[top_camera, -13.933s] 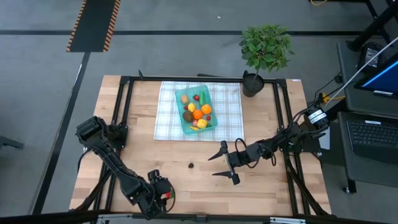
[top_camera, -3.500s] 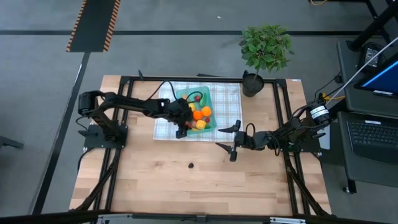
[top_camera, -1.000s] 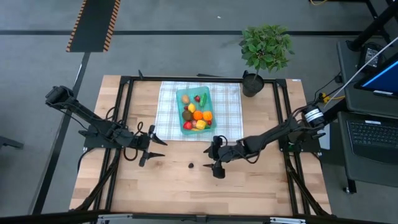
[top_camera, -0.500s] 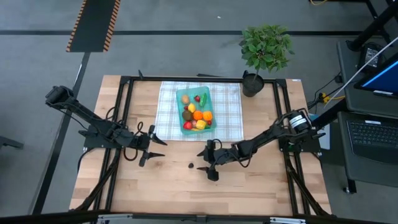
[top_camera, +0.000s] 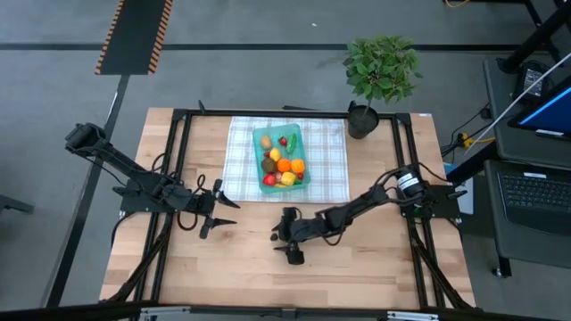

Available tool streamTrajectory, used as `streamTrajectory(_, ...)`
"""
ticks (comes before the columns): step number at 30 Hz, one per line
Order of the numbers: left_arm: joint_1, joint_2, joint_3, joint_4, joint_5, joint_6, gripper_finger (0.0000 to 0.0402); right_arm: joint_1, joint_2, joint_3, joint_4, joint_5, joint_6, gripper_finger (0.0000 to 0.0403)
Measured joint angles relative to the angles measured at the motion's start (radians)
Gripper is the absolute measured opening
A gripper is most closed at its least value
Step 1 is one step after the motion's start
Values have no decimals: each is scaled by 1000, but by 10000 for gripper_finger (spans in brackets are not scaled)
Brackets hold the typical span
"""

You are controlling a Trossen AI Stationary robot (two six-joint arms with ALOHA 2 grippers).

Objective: Pick and placing Produce into tupperware
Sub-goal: Put the blackberry into the blue bin

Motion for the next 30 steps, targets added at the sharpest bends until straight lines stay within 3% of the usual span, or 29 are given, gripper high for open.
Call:
streamTrajectory(4, 0, 0, 0, 0, 0, 0, 218, -10, 16, 77, -126, 2, 6, 307)
streamTrajectory(9, 0, 0, 0, 0, 0, 0, 222, -11, 19, 95, -145, 2, -20, 296)
streamTrajectory(30, 0, 0, 0, 0, 0, 0, 221, -26, 17, 99, -198, 4, 28, 170)
